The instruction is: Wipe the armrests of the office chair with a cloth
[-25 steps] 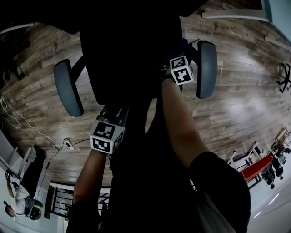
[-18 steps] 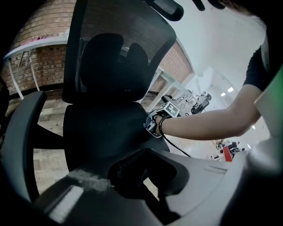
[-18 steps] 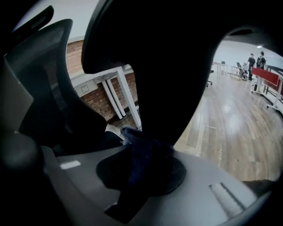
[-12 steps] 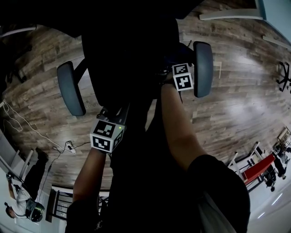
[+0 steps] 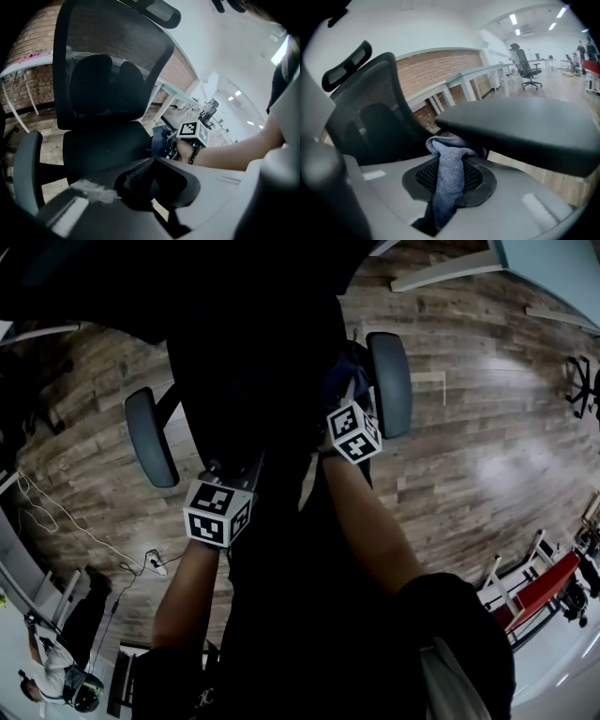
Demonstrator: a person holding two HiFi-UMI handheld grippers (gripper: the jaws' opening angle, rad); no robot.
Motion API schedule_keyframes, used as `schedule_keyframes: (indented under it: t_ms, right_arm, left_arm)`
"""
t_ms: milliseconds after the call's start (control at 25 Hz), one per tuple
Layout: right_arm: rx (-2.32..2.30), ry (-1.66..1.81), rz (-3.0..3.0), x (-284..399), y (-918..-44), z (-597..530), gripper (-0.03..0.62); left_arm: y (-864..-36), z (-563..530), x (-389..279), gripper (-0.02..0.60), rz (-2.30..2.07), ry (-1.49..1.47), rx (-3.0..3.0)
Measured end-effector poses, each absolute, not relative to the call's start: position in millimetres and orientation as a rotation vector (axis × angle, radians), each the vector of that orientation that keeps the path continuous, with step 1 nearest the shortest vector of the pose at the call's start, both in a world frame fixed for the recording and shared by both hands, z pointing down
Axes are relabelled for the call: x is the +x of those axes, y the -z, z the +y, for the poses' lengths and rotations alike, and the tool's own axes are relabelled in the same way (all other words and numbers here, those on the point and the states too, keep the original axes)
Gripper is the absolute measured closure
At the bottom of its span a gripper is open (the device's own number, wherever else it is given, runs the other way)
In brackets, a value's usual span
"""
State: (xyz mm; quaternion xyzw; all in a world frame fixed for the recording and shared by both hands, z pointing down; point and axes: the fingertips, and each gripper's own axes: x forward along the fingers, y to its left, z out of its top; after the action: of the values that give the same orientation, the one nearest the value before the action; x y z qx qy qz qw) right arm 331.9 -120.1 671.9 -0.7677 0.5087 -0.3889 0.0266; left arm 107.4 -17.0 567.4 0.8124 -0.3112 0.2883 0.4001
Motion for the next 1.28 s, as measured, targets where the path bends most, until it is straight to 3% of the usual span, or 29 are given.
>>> schedule_keyframes:
  t_ms: [320,640,760,960,1280]
  right_arm:
    - [-1.991,0.801,2.654,281,-588,-103,0.526]
    - [-1.545,0.332,3.148,376,-521,-123,0.526]
    - [-1.392,0.064,3.464,424,-531,-130,0.526]
    - [-0.931,-0.044,3.695,469,-576,-133,0.526]
    - [-0.199,-0.204,3.795,439,-646,-111,0.526]
  left_arm:
    - [-549,-56,155,0.575,-0.817,-0.681,2.091]
    - [-549,-95,220,0.575,-0.851,-0.718,2.090]
    - [-553,-103,244,0.575,-0.861,-0.755,2.075]
    - [-563,-114,278,0.575,-0.895,-0.807,2.031]
    - [-584,-112,310,0.575,-1.003,-0.820,1.873]
